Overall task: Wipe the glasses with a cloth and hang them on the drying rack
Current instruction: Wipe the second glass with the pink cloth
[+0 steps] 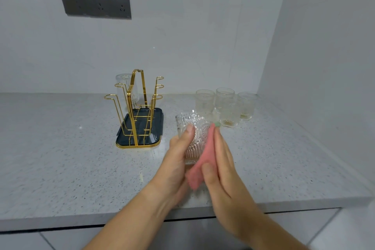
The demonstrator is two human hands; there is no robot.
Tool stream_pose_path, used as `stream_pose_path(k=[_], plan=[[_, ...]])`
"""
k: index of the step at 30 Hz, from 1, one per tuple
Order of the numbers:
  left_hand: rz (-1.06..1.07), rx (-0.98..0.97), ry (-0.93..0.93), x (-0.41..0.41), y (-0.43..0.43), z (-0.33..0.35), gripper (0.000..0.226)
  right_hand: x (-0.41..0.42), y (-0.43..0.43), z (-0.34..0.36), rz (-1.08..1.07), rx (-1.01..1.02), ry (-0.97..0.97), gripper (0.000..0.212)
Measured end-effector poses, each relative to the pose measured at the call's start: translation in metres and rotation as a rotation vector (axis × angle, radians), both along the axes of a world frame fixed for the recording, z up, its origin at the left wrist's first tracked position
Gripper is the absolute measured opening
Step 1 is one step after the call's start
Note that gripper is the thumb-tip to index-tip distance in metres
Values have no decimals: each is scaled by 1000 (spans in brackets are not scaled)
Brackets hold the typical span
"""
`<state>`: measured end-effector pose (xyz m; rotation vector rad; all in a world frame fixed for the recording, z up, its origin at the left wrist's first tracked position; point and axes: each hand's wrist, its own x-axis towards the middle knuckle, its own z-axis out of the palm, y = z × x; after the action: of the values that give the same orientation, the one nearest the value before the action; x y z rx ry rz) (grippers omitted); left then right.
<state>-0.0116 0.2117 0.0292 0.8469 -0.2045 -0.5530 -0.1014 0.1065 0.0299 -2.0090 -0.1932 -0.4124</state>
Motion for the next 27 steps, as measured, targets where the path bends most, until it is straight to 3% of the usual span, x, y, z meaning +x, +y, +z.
stream_pose_path(k=[3,6,9,11,14,16,20,22,24,27], plan=[[-61,-31,-9,-3,0,2,78,7,-5,10,-19,30,22,60],[-49,-21,-37,-11,-6,5,53,24,-14,30,-71,221,35,60],[-60,-20,-66,-15,-6,8,55,26,-13,31,-81,262,19,62],[-72,13,-65,-11,-3,5,60,17,-5,16,-59,148,-11,62],[-27,9,-18,-7,1,4,86,4,5,-17,-76,-47,-76,58],[-16,-6,0,-8,1,2,91,1,6,-26,-116,-50,-119,62],[-108,-12,-6,-14,-3,1,62,9,-1,-1,-120,59,-131,48],[-90,-2,-22,-17,-5,3,52,16,-9,15,-116,173,-105,50],[-102,-4,-16,-16,-6,5,56,20,-12,21,-122,217,-98,54],[-97,-6,-28,-10,-1,5,64,12,-3,10,-104,63,-120,55]])
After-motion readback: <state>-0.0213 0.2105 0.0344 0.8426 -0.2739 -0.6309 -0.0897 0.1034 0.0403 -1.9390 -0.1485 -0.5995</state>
